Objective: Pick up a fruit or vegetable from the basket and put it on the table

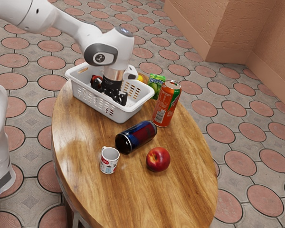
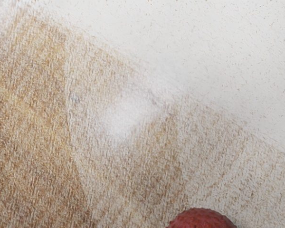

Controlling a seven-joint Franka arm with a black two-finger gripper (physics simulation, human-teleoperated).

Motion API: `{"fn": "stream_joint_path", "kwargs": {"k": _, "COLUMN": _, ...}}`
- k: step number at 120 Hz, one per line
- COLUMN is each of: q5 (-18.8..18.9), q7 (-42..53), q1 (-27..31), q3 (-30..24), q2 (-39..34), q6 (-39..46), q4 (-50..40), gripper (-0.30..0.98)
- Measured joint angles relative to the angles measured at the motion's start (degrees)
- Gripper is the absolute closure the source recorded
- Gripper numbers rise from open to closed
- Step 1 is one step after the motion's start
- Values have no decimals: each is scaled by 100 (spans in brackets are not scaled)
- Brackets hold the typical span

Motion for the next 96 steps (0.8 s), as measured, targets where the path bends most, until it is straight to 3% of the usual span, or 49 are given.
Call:
{"fn": "stream_joint_path", "kwargs": {"k": 30, "q5": 19, "q7": 49, "q1": -1, "q3": -6, "q2": 55, "q6": 52, "q4": 0, "gripper": 0}}
{"fn": "stream_joint_path", "kwargs": {"k": 96, "q5": -174, "q7": 100, "q1": -2, "q3": -6, "q2": 107, "q6": 154, "q4": -9, "gripper": 14}}
